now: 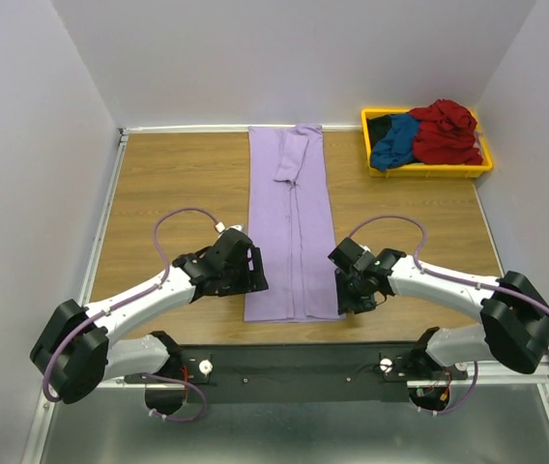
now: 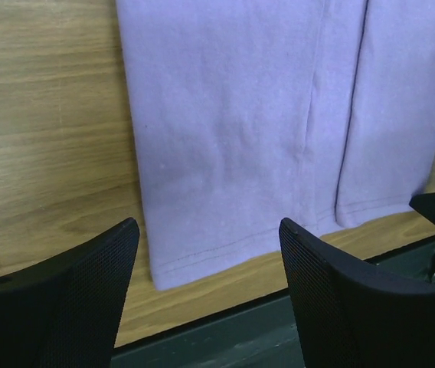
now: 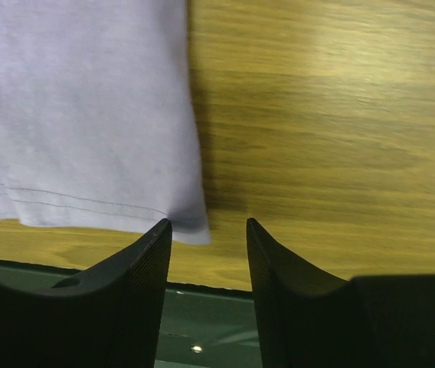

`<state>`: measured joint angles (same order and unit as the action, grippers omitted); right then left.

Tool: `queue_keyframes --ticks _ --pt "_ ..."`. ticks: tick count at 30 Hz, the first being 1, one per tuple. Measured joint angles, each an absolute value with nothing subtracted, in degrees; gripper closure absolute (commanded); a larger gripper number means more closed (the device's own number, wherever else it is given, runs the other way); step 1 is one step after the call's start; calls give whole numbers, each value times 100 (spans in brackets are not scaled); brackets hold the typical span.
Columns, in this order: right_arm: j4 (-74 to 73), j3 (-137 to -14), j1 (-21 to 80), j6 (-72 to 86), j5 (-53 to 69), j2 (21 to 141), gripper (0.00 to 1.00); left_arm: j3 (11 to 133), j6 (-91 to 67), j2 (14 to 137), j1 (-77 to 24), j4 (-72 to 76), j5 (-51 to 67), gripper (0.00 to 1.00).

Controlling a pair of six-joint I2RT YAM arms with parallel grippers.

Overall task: Fold and stack the t-shirts
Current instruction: Fold the tshirt

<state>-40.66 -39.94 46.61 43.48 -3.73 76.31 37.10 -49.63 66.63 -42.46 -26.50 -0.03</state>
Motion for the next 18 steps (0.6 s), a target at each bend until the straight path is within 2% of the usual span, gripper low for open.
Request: queue_keyframes --ticks 6,10,14,15,18 --pt "-3739 -3907 4654 4344 -89 7793 52 3708 -5103 6663 -4340 -2847 -86 19" --pt "-3688 -3854 4644 4346 -3 7782 59 3704 -5140 6665 -4414 -2995 -102 19" --pt "-3642 -3815 4639 4338 139 7800 79 3697 -5179 6678 -4480 -3092 -102 20" --pt "-3618 -3804 4637 4340 191 7815 89 3697 -5188 6689 -4499 -3122 -104 24" --pt "-3588 -3798 4637 4318 257 7852 99 3693 -5218 6759 -4554 -3203 -102 25"
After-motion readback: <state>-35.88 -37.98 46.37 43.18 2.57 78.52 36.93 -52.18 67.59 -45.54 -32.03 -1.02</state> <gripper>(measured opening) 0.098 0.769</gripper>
